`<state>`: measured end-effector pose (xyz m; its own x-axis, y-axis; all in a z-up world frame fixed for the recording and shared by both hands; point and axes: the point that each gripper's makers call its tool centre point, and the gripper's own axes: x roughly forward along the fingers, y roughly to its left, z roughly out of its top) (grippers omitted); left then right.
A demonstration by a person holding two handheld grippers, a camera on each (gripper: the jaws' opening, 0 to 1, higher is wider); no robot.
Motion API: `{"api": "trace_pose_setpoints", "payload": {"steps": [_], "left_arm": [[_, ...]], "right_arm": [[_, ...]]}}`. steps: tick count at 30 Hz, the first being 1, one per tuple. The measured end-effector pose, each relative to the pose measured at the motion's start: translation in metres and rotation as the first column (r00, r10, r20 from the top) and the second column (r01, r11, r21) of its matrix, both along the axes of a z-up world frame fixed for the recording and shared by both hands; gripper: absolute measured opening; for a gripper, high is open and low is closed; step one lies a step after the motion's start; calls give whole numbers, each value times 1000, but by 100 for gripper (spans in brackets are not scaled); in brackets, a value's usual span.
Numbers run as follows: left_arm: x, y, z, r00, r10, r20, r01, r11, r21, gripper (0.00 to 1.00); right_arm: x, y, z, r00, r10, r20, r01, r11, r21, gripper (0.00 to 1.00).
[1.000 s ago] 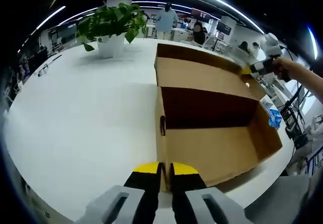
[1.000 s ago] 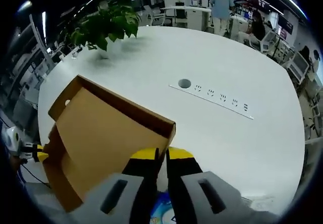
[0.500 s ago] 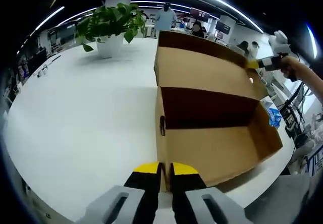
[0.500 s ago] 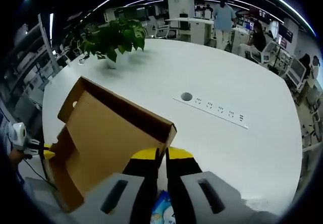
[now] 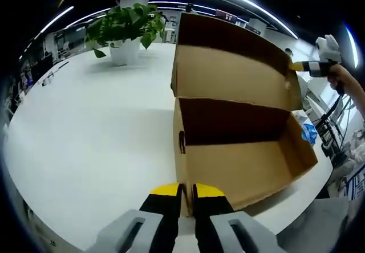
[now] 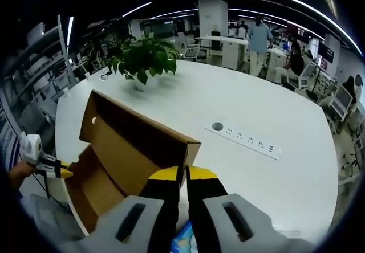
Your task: Operate the shoe box by opening the lid, removing the specified soft item, and placing it in the target area until the item is outside and the box remains undamaged.
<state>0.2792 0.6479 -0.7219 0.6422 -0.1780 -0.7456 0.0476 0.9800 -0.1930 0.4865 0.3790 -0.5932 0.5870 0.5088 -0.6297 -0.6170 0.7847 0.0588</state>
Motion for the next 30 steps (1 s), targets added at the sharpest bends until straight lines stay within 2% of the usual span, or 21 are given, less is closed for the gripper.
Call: {"api": "trace_pose_setpoints", "payload": {"steps": [9, 13, 23, 30], "left_arm": [[0, -1, 0, 1000, -4, 7, 4, 1000, -5, 8], [-1, 0, 1, 1000, 1, 11, -1, 1000, -8, 8], [-1, 0, 1, 1000, 0, 14, 0, 1000, -1, 8], [-1, 1, 1, 1000, 16, 27, -15, 1000, -26, 8]], "right_arm": [[-17, -6, 0, 999, -13, 48, 13, 1000, 11, 1], [-24, -11, 1, 997, -38, 61, 35, 999, 42, 1], [-47, -12, 9, 990, -48, 135, 39, 997, 66, 1], [-65, -12, 12, 984, -49, 169, 37, 997, 75, 1]]}}
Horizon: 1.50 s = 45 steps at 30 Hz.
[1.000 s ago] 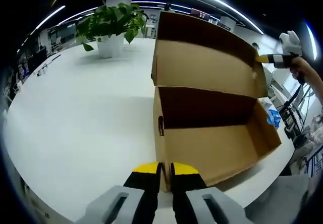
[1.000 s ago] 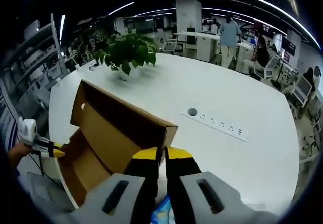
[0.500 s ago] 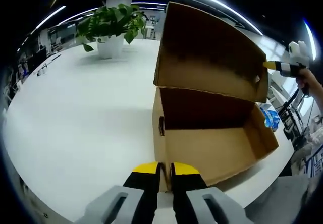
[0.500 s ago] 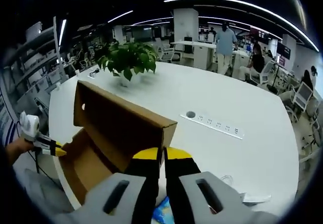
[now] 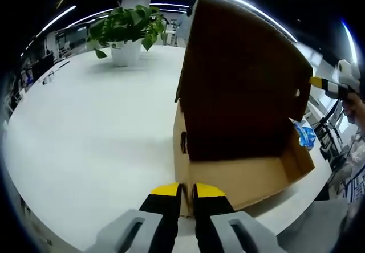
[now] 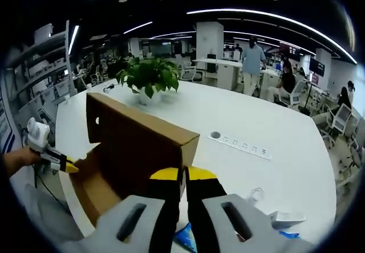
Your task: Operate the shoe box by opening the lid, removing the specified soft item, and placing it in the target area until the item is outside and the box remains undamaged.
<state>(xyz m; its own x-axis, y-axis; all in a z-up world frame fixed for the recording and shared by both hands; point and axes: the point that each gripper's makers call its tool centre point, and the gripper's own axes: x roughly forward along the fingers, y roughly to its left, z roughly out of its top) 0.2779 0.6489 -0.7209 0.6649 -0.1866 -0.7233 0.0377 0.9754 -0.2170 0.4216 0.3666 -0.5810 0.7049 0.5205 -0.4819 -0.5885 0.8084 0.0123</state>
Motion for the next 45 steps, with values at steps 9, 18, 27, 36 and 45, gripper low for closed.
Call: {"api": "trace_pose_setpoints", "payload": {"steps": [9, 18, 27, 36, 45], "left_arm": [[-1, -1, 1, 1000, 1, 16, -1, 1000, -14, 9], [-5, -3, 4, 998, -29, 47, 29, 1000, 0, 10], [-6, 2, 39, 986, -70, 151, 65, 997, 38, 23], [-5, 4, 77, 962, -149, 227, 125, 985, 118, 30], [-5, -7, 92, 929, -239, 281, 198, 966, 166, 33]], "right_arm": [[-25, -1, -1, 1000, -28, 1, 28, 998, 51, 1], [-53, -3, -7, 998, -57, 31, 55, 996, 76, 2], [-76, -4, -17, 998, -28, 58, 23, 997, 77, 3], [-99, -4, -27, 995, 28, 97, -36, 996, 83, 6], [-118, 1, -34, 984, 115, 138, -123, 991, 53, 11]]}}
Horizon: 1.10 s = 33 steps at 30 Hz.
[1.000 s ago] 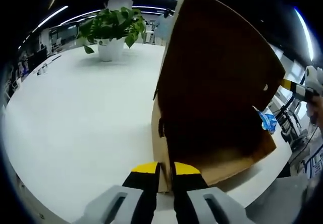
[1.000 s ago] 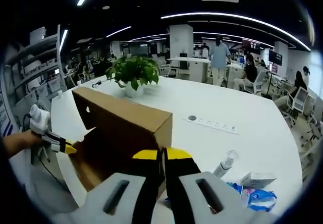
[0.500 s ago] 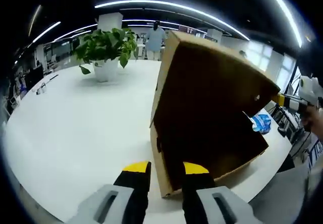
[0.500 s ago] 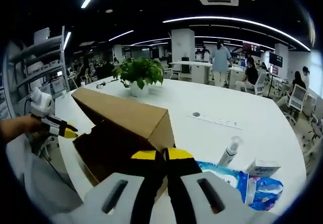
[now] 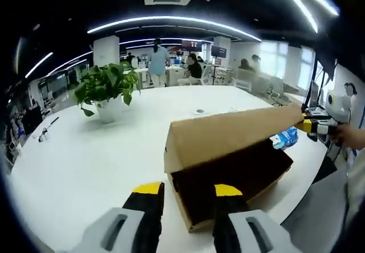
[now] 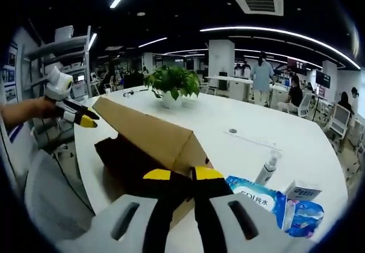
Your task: Operate the shoe box by opening the lid, removing the specified soft item, and placing it in the target area until the item is outside and the box remains undamaged.
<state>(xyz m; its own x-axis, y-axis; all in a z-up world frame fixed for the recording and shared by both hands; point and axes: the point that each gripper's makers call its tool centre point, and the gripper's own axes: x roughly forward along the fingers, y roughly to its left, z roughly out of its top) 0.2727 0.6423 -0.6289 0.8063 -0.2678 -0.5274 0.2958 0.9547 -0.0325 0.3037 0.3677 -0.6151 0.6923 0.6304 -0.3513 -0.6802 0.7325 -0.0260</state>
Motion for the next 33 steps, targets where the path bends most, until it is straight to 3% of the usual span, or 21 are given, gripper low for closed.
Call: {"api": "trace_pose_setpoints", "payload": {"steps": [13, 15, 33], "left_arm": [[-13, -13, 1, 994, -103, 34, 103, 995, 6, 39], [-15, -16, -2, 994, -109, 23, 109, 994, -18, 39], [-28, -20, -35, 986, -155, -58, 156, 988, 13, 44]], "right_arm": [[-24, 6, -20, 995, 103, 7, -102, 993, -57, 22], [-26, 6, -23, 994, 111, 7, -110, 992, -67, 22], [-45, 10, -54, 981, 184, -54, -189, 974, -127, 30]]}}
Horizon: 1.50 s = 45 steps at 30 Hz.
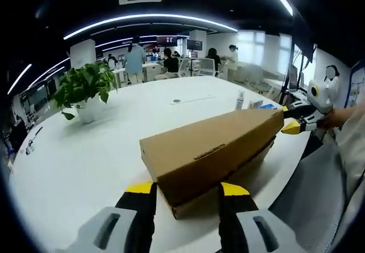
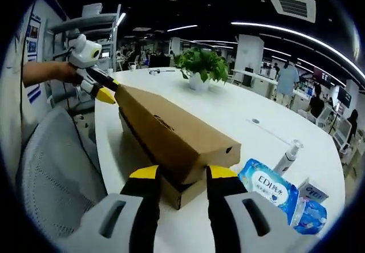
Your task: Operate the shoe box by opening the lid, removing the specified soft item, and placing it in the target area until the item is outside and the box remains undamaged.
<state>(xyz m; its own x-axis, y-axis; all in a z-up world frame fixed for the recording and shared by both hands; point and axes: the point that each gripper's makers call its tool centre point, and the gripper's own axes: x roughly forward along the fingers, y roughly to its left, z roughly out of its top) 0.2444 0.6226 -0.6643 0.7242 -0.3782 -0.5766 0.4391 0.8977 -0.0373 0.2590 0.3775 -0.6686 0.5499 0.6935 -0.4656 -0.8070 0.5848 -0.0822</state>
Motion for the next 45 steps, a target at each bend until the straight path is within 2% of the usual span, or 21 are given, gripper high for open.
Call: {"api": "trace_pose_setpoints", "payload": {"steps": [6, 9, 15, 19, 23, 31, 45], "left_arm": [[-2, 0, -11, 1000, 6, -27, -6, 1000, 2, 42], [-2, 1, -21, 999, 3, -46, -2, 1000, 23, 43], [-3, 1, -35, 997, 9, -78, -5, 999, 43, 41], [-3, 3, -42, 996, 6, -84, -1, 998, 66, 38], [-1, 6, -47, 995, 24, -94, -19, 998, 63, 35], [3, 6, -53, 994, 41, -103, -34, 997, 65, 35], [31, 8, -53, 994, 51, -94, -46, 997, 62, 35]], "right_arm": [[-2, 0, -12, 999, 5, -42, -5, 1000, -5, 30], [-4, 0, -21, 997, -1, -83, 1, 1000, -1, 28], [-6, 0, -34, 993, -25, -117, 24, 1000, -11, 26], [-6, 1, -41, 991, -36, -125, 33, 999, -27, 25], [-5, 1, -46, 992, -34, -124, 28, 998, -50, 24], [-2, 1, -51, 991, -40, -127, 32, 997, -63, 24], [30, 3, -51, 992, -55, -113, 47, 996, -71, 25]]}}
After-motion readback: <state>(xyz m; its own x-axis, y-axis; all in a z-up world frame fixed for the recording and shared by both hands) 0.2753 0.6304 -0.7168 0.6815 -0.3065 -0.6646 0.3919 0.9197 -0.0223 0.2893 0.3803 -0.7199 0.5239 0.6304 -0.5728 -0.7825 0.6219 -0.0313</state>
